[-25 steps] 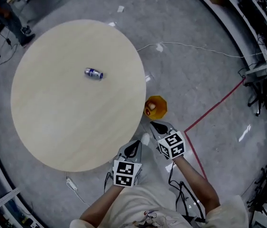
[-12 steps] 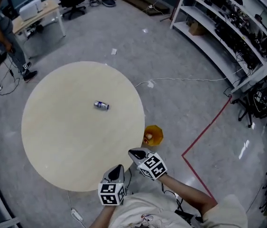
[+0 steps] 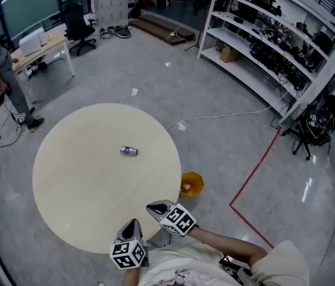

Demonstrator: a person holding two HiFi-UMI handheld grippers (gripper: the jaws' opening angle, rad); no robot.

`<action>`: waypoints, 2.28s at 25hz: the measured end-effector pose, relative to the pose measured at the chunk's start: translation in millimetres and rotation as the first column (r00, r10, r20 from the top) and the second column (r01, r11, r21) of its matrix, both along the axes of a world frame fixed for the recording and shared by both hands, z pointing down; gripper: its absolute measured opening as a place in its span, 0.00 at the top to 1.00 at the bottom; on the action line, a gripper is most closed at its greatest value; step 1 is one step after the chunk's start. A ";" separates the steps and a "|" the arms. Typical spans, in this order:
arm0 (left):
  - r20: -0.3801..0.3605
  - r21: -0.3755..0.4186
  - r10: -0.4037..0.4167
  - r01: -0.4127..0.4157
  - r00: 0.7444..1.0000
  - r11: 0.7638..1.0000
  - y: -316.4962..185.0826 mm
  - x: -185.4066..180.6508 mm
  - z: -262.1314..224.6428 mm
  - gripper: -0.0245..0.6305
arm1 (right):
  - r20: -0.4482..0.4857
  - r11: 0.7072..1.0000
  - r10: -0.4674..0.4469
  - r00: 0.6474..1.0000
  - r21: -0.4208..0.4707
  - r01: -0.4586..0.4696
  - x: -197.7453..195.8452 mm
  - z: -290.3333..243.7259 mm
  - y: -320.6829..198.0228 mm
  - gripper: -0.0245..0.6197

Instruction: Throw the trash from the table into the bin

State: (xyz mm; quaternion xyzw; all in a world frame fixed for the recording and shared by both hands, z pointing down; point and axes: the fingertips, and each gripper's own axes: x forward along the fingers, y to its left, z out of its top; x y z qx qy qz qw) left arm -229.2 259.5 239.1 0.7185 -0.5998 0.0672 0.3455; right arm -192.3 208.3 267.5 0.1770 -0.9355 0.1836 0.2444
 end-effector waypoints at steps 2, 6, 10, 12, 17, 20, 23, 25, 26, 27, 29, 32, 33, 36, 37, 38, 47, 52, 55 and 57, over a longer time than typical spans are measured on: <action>-0.002 0.014 -0.007 0.007 1.000 1.000 8.2 -10.5 3.1 0.96 | -0.001 1.000 -0.011 1.000 0.012 0.011 -13.2 4.4 7.8 0.95; -0.010 0.031 -0.031 0.031 0.999 0.999 21.5 -30.9 6.0 0.96 | -0.010 0.998 -0.033 0.999 0.047 0.033 -35.5 7.6 15.8 0.95; -0.026 0.035 -0.060 0.061 0.998 0.998 30.5 -40.5 11.2 0.96 | -0.053 0.991 -0.081 0.995 0.106 0.087 -50.2 11.7 17.5 0.90; -0.036 0.026 -0.068 0.069 0.997 0.997 29.3 -39.3 15.8 0.96 | -0.067 0.984 -0.107 0.992 0.135 0.115 -56.2 8.6 12.0 0.84; -0.042 -0.011 -0.097 0.097 0.994 0.995 19.6 -27.6 23.8 0.96 | -0.125 0.967 -0.177 0.976 0.163 0.197 -56.6 21.8 -16.6 0.76; -0.041 -0.034 -0.146 0.144 0.988 0.989 0.7 -23.6 27.2 0.96 | -0.185 0.951 -0.206 0.961 0.193 0.241 -50.1 40.0 -56.6 0.71; -0.042 -0.045 -0.204 0.202 0.978 0.978 -21.0 -21.3 22.1 0.96 | -0.231 0.948 -0.204 0.951 0.196 0.251 -38.8 57.4 -104.2 0.68; -0.045 -0.046 -0.244 0.242 0.969 0.969 -35.2 -19.5 16.3 0.96 | -0.251 0.947 -0.195 0.948 0.204 0.249 -33.8 66.1 -138.5 0.67; -0.043 -0.048 -0.264 0.262 0.964 0.964 -41.8 -18.2 13.8 0.96 | -0.257 0.945 -0.192 0.947 0.213 0.250 -33.1 69.5 -155.9 0.66; -0.041 -0.052 -0.283 0.281 0.958 0.958 -48.1 -16.7 11.7 0.96 | -0.259 0.943 -0.189 0.947 0.223 0.249 -33.5 72.5 -173.3 0.66; -0.033 -0.059 -0.314 0.312 0.949 0.948 -59.7 -13.4 8.9 0.96 | -0.261 0.940 -0.179 0.949 0.239 0.243 -36.2 78.7 -207.6 0.65; -0.020 -0.083 -0.356 0.353 0.934 0.932 -70.3 -8.1 8.2 0.96 | -0.285 0.932 -0.169 0.943 0.265 0.247 -42.3 93.5 -251.1 0.63; -0.015 -0.094 -0.371 0.368 0.929 0.925 -73.4 -6.4 8.7 0.96 | -0.298 0.929 -0.168 0.940 0.272 0.252 -44.4 99.8 -264.5 0.62; 0.005 -0.125 -0.410 0.407 0.912 0.905 -86.1 -0.9 10.5 0.96 | -0.327 0.924 -0.170 0.930 0.275 0.266 -51.1 121.1 -303.7 0.60; 0.014 -0.134 -0.422 0.420 0.906 0.898 -90.6 -0.1 10.2 0.96 | -0.336 0.924 -0.172 0.926 0.270 0.270 -53.8 129.3 -315.5 0.59; 0.020 -0.142 -0.435 0.433 0.900 0.890 -96.2 0.0 9.6 0.96 | -0.348 0.926 -0.175 0.921 0.261 0.274 -56.4 137.8 -327.8 0.59; 0.064 -0.197 -0.538 0.540 0.840 0.818 -117.6 -3.8 15.6 0.96 | -0.421 0.934 -0.241 0.874 0.144 0.327 -75.3 202.5 -376.8 0.58; 0.076 -0.206 -0.558 0.561 0.826 0.802 -117.8 -3.9 19.5 0.96 | -0.434 0.921 -0.271 0.859 0.141 0.362 -80.6 213.4 -373.8 0.59; 0.072 -0.206 -0.563 0.564 0.824 0.800 -116.5 -7.1 20.0 0.96 | -0.437 0.916 -0.275 0.856 0.151 0.372 -85.4 213.8 -370.8 0.69; 0.072 -0.203 -0.563 0.565 0.823 0.800 -115.7 -8.2 21.1 0.96 | -0.434 0.914 -0.282 0.855 0.148 0.377 -86.2 213.7 -367.1 0.69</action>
